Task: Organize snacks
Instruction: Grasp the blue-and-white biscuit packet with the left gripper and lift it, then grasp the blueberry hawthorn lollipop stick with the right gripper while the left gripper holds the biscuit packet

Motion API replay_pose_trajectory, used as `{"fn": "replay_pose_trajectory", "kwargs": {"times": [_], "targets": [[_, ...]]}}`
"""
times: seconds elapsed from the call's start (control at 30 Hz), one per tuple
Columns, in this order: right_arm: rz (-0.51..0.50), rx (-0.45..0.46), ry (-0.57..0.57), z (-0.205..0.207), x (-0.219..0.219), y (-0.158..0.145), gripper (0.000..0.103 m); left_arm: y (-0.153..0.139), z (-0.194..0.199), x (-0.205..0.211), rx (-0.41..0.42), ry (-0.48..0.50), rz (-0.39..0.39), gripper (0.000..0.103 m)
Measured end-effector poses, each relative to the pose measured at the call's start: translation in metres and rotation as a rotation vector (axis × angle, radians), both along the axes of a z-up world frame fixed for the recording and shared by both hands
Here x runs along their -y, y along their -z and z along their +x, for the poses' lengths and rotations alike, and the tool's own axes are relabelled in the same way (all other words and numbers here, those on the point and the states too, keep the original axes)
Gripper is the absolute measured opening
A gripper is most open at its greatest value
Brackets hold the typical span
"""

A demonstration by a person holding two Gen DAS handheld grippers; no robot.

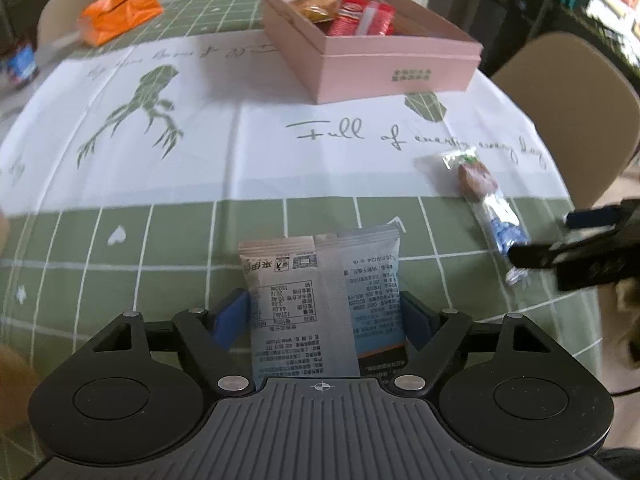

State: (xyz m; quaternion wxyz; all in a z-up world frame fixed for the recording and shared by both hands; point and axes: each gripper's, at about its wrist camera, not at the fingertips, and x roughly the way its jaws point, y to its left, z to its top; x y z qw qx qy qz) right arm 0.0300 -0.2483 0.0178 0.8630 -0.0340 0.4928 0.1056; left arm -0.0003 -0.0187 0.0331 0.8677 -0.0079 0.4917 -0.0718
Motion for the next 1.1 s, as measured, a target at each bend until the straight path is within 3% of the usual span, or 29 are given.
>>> {"fn": "replay_pose_trajectory", "kwargs": {"times": [0.17,0.23,0.33,0.43,0.53,0.7,0.83,1.0,1.1], "targets": [[-0.021,-0.045,-0.021,0.007,-0.002,-0.002,0.103,-0.018,-0.009,0.001,0.022,0.021,-0.066,0.084],[0.020,-0.088,-0.045,0.016,0.004,-0.005,0.102,-0.027,-0.014,0.012,0.035,0.068,-0.093,0.084],[0.103,-0.084,0.042,0.027,0.025,-0.016,0.095,-0.028,-0.017,0.034,0.035,0.125,-0.112,0.084],[0.075,-0.010,0.096,0.028,0.035,-0.031,0.095,-0.020,-0.024,0.060,0.010,0.219,-0.084,0.084],[0.017,0.053,0.069,0.025,0.034,-0.046,0.095,-0.006,-0.028,0.073,-0.025,0.258,-0.003,0.084],[-0.001,0.052,0.021,0.020,0.021,-0.046,0.095,-0.004,-0.027,0.055,-0.029,0.180,-0.011,0.084],[0.025,-0.019,-0.042,0.003,0.003,-0.029,0.093,-0.006,-0.022,0.030,-0.023,0.070,-0.017,0.084],[-0.042,-0.047,-0.157,-0.031,-0.031,-0.003,0.093,-0.004,-0.016,0.004,-0.043,-0.006,-0.079,0.084],[-0.088,0.035,-0.173,-0.049,-0.037,0.004,0.096,-0.008,-0.013,-0.010,-0.019,-0.049,-0.054,0.084]]}}
